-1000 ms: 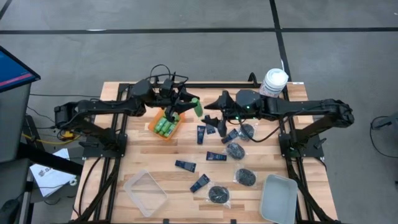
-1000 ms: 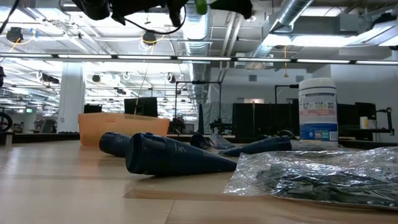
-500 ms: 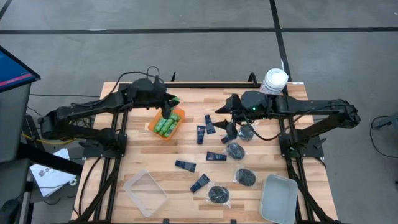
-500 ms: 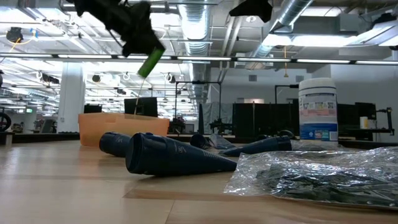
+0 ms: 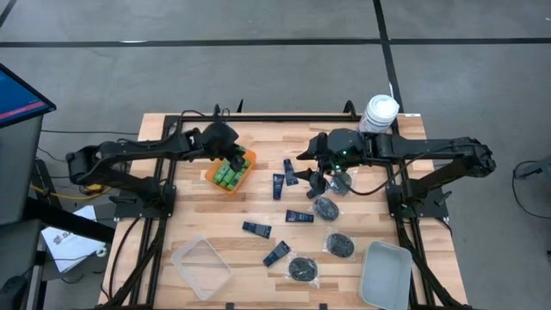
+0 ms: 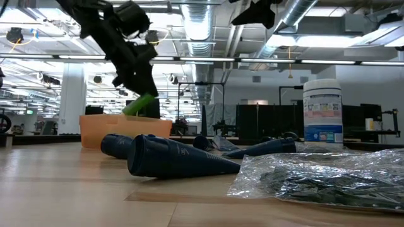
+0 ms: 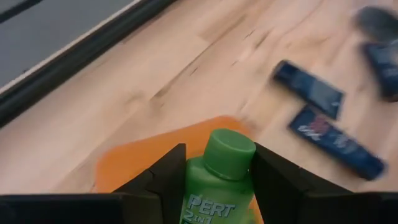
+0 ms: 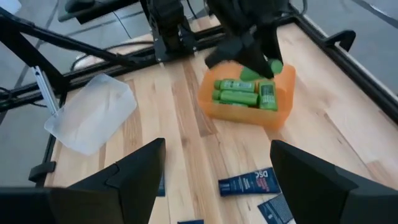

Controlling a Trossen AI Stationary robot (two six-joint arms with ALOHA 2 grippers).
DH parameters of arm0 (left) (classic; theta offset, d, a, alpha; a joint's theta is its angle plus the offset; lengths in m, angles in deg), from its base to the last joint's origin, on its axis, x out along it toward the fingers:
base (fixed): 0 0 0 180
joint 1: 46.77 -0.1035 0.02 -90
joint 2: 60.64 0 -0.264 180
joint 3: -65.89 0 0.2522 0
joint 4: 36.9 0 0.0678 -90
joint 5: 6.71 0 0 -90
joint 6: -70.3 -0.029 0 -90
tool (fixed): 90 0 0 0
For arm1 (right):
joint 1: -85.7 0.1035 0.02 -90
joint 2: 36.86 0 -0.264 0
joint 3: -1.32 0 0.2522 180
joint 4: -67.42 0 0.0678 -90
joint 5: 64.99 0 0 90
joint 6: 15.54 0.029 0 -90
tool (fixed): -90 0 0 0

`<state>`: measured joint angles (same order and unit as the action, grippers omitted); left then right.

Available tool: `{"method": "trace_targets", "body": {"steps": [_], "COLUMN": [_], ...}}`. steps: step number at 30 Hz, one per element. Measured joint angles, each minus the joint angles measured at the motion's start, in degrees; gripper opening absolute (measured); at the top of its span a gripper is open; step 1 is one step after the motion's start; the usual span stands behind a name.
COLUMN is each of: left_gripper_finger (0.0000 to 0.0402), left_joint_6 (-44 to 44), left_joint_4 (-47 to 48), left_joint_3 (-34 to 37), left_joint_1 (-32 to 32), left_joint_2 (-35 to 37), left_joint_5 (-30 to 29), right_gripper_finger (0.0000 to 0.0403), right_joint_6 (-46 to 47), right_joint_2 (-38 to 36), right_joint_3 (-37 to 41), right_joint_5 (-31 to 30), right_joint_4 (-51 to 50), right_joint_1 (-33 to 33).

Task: Pick & Place Travel size toiletries
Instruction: Put the green shampoo bottle into the top orange bin, then put the black hairbrush into the transparent bin

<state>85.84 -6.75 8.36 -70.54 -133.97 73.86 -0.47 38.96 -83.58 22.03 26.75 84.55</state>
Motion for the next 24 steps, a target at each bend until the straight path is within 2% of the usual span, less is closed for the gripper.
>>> {"method": "trace_targets", "body": {"steps": [8, 13, 16, 24], "left_gripper_finger": [0.0150, 0.0164, 0.0189, 0.0287], "left_joint_6": [1.71, 3.24, 3.35, 2.88], "left_joint_4": [0.27, 0.61, 0.56, 0.82], "left_joint_3": [0.00, 0.00, 0.00, 0.00], "left_joint_1": [0.00, 0.00, 0.00, 0.00], "left_joint_2": [-6.18, -6.96, -6.92, -6.08], "left_joint_5": [-1.71, -2.74, -4.28, -3.36], "right_gripper_finger": [0.0282, 0.0282, 0.0282, 0.0282], "right_joint_6": [0.00, 0.00, -0.01, 0.02], "right_joint_2": [-0.05, -0.03, -0.04, -0.05], "right_joint_3": [-0.02, -0.02, -0.02, -0.02], "right_joint_5": [0.04, 0.15, 0.15, 0.15], "right_joint_4": [-0.24, -0.38, -0.55, -0.92], "right_joint_1": [0.07, 0.07, 0.07, 0.04]}}
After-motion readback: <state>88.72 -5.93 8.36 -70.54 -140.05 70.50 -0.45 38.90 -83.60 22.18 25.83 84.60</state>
